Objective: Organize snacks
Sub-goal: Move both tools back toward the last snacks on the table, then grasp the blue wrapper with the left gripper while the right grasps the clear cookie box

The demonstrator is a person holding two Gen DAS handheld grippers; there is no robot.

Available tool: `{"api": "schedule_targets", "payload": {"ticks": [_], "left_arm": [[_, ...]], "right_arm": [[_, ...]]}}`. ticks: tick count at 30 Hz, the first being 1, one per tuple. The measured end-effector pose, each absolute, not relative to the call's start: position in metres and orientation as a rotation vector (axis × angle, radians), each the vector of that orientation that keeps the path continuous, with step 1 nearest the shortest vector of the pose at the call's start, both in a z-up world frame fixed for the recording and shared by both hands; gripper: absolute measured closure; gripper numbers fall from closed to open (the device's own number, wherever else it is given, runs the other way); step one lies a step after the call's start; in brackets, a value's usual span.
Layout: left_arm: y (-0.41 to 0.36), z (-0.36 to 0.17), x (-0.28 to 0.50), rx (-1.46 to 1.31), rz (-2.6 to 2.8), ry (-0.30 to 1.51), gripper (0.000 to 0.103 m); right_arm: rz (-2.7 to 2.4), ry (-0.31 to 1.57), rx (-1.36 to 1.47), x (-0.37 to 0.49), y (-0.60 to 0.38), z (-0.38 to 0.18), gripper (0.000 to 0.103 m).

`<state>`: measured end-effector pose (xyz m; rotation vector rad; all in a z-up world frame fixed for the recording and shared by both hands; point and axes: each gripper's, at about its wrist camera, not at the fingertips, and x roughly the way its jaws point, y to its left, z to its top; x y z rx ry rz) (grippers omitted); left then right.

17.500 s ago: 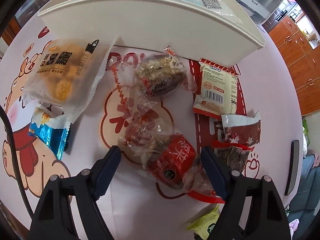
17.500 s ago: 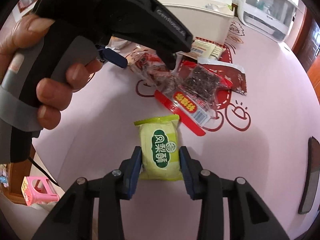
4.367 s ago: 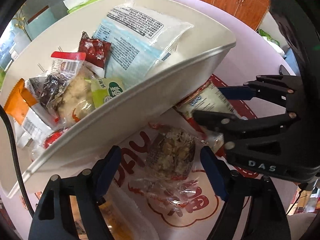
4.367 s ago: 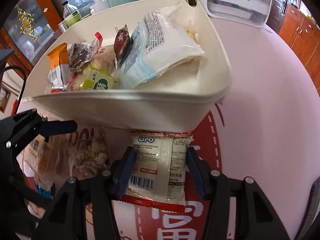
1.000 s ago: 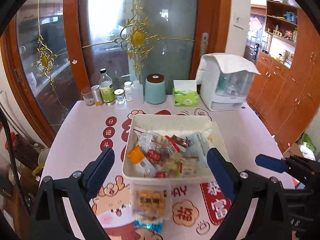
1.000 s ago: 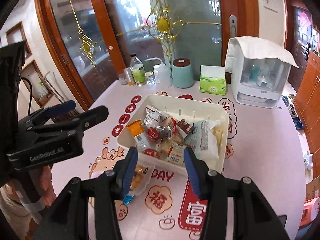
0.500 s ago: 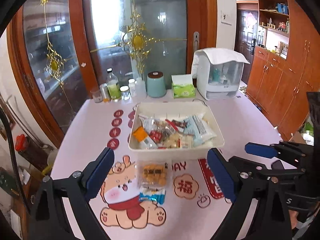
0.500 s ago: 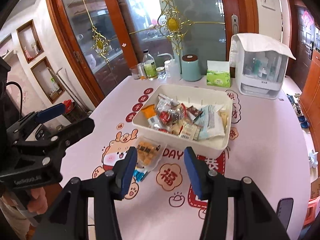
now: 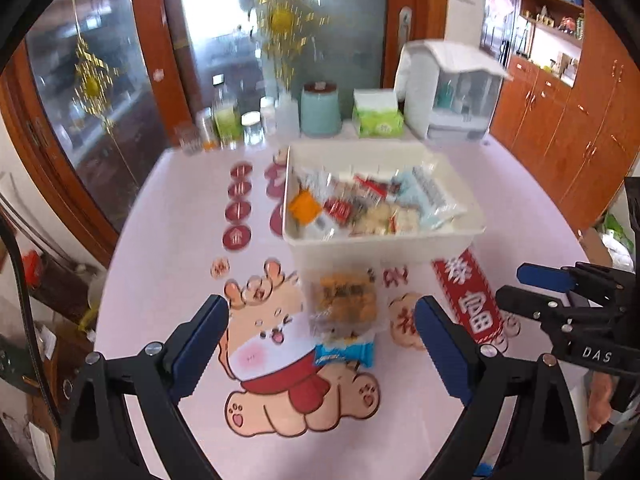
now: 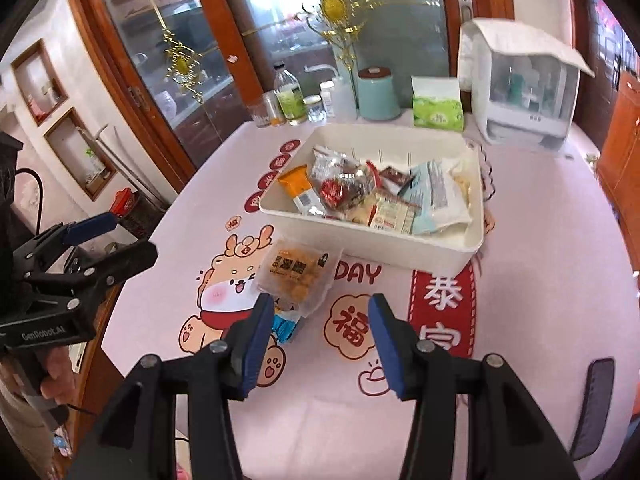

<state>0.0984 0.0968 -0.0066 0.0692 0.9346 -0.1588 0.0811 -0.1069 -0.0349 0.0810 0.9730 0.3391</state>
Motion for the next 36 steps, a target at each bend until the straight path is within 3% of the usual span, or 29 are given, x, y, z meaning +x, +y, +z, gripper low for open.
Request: {"api": "schedule_targets", "payload": {"ticks": [16, 27, 33, 35, 36], "left_arm": [[0.136, -0.147, 0.170, 0.048, -0.289, 1.191, 0.009], [0.110, -0.207, 0.156, -0.083, -0.273, 1.203, 0.009], [0.105, -0.219, 0.146, -0.142, -0.233, 1.202, 0.009], [0.104, -0.220, 0.142, -0.156, -0.217, 1.193, 0.009], [0.104, -0.220, 0.141, -0.161, -0.210, 1.189, 0.009]], "right_arm": [[0.282, 1.161, 0.231, 0.142, -0.060, -0.145, 0.053], [0.356, 1.203, 0.357, 0.195, -0.064, -0.197, 0.052], [0.406, 1.182, 0.270, 0.211, -0.045, -0.205, 0.033], [0.423, 1.198, 0.288, 0.216, -0.042, -0.214, 0.020], [0.428, 1.205, 0.298, 0.217, -0.042, -0.217, 0.019]]}}
